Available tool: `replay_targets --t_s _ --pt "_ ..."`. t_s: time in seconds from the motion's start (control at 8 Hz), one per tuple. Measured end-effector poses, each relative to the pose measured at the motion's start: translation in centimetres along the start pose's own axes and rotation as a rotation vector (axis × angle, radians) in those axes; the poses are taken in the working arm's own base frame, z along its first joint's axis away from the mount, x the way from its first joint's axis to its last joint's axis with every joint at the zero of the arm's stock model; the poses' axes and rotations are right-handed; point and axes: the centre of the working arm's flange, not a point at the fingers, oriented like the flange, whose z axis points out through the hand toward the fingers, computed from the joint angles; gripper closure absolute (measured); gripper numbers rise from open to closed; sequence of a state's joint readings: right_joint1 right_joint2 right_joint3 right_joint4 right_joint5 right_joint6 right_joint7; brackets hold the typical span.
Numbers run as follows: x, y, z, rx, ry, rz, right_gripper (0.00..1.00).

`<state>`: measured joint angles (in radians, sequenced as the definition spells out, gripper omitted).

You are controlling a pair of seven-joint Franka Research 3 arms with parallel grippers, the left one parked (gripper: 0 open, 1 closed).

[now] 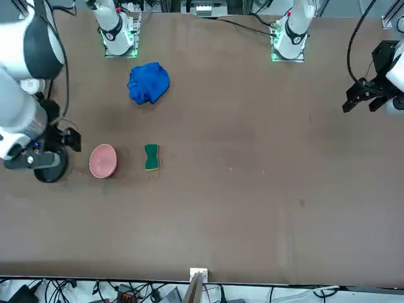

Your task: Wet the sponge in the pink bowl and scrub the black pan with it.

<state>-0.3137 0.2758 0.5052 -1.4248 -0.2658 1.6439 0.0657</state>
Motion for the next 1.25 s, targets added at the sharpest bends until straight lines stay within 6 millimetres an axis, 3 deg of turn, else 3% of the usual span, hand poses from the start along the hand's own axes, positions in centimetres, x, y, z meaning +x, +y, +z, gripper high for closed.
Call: replay_targets --t_s 0.12,0.25,0.5,0.62,0.88,1.25 --pt "-0.8 1.1 -1.8 0.027 -0.015 0.032 0.00" --pt "-1.6 3.4 -3.0 0.063 -0.018 0.091 0.00" --pt "-3.3 7.2 -4.4 0.122 -0.012 0.181 0.00" --pt "-4.0 7.9 -4.7 0.129 -0.014 0.203 0.00" --pt "-5.9 6.9 -5.5 0.125 -0.015 0.200 0.00" --pt "-10.1 6.6 -8.5 0.135 0.006 0.197 0.00"
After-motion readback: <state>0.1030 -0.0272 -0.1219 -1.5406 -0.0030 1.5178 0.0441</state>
